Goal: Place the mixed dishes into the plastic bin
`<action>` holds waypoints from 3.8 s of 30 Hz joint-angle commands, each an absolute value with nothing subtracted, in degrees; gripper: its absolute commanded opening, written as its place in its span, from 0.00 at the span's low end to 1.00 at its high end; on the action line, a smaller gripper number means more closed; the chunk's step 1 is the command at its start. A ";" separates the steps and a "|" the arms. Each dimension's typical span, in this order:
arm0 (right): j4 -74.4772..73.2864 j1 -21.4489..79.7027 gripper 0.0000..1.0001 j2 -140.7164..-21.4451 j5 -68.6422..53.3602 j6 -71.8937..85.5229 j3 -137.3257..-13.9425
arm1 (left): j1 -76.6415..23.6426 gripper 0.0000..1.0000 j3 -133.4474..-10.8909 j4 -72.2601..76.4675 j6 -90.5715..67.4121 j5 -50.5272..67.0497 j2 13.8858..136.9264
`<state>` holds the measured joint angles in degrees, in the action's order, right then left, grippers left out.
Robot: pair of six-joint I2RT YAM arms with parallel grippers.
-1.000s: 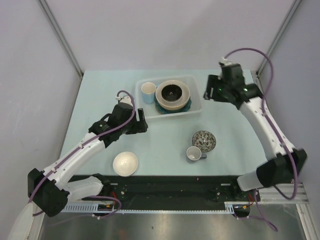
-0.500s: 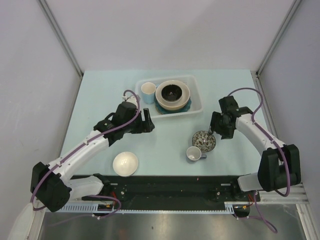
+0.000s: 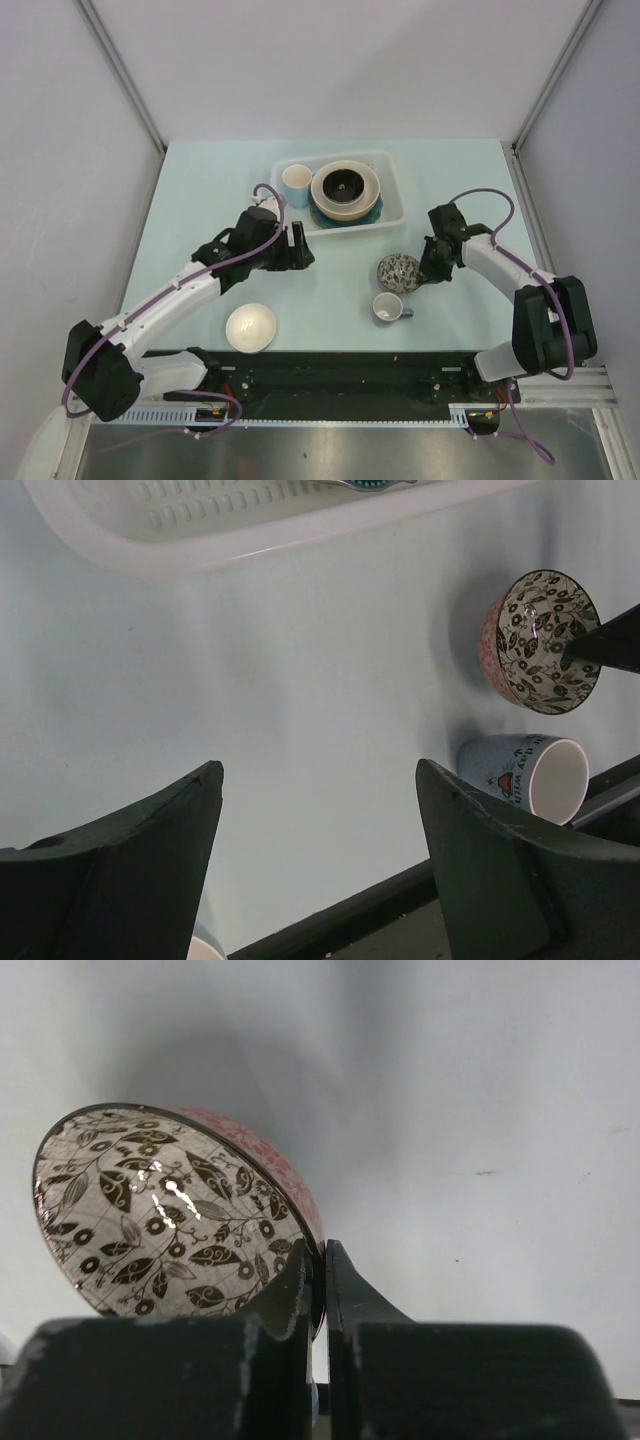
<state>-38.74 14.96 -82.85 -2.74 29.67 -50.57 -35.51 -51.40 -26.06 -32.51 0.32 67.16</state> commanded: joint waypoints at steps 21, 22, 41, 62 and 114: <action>-36.30 38.32 0.00 -82.35 3.43 31.64 -67.59 | -37.44 0.87 -51.68 -21.18 -34.19 3.95 70.57; -36.47 38.49 0.00 -82.88 3.34 31.64 -67.94 | -37.70 0.87 -52.03 -21.36 -34.10 3.26 70.84; -34.19 43.42 0.00 -87.62 1.14 33.05 -72.33 | -41.40 0.75 -58.27 -22.41 -31.64 4.05 79.63; -41.38 38.06 0.00 -93.24 5.71 23.75 -93.64 | -40.34 0.86 -66.53 -27.59 -29.80 -17.56 65.22; -47.12 23.55 0.57 -122.88 -3.60 19.25 -122.80 | -27.53 0.88 -53.63 -35.77 -32.96 -7.40 63.73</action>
<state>-50.63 23.66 -128.46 -2.52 19.40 -126.37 -31.92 -55.92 -34.22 -33.93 -9.74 64.79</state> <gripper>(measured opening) 0.554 0.876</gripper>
